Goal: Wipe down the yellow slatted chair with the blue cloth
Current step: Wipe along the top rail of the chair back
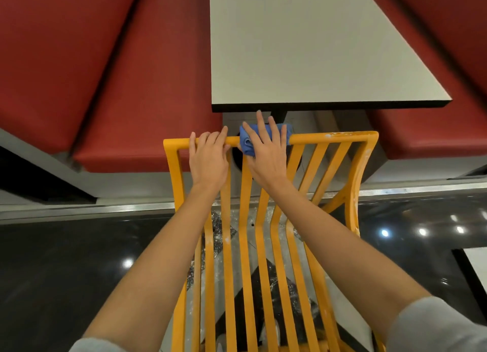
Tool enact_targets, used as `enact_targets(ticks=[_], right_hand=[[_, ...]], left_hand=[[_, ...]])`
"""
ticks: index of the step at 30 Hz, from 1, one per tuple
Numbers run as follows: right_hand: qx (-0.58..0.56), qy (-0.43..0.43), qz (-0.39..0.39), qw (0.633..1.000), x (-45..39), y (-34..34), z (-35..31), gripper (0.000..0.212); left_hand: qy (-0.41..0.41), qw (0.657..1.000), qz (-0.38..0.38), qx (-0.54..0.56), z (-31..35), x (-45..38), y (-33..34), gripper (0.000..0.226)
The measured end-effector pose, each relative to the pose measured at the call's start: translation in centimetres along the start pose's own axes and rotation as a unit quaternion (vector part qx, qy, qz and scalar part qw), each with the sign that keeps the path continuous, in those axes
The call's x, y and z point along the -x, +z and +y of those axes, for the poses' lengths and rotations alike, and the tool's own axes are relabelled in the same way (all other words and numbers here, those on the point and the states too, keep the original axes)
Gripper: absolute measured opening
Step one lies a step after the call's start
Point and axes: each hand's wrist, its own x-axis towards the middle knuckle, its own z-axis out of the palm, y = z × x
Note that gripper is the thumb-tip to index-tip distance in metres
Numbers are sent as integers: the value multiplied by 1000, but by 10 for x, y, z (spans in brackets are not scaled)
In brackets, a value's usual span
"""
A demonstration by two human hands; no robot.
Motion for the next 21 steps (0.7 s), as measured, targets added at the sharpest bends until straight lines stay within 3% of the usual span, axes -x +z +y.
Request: enact_targets(ticks=[4,8,11,16,21], right_hand=[[-39,-53,-19,998,-1,1,-17,60],[-68,-109,-4,992,15,-8,22,67],[-65,-69,12,995,7,-18,41,62],[-56,32,-68,996,-16,-16,-3,57],[-34,-55,-10,998,13,-20,28,52]], left_hand=[[-19,999,14,22,5,1,1,46],[-8,999,23,34,2,1,0,43],[-11,999,12,42,2,0,-1,41],[-32,998,10,57,5,0,-3,42],[-8,998,26,49,0,1,1,43]])
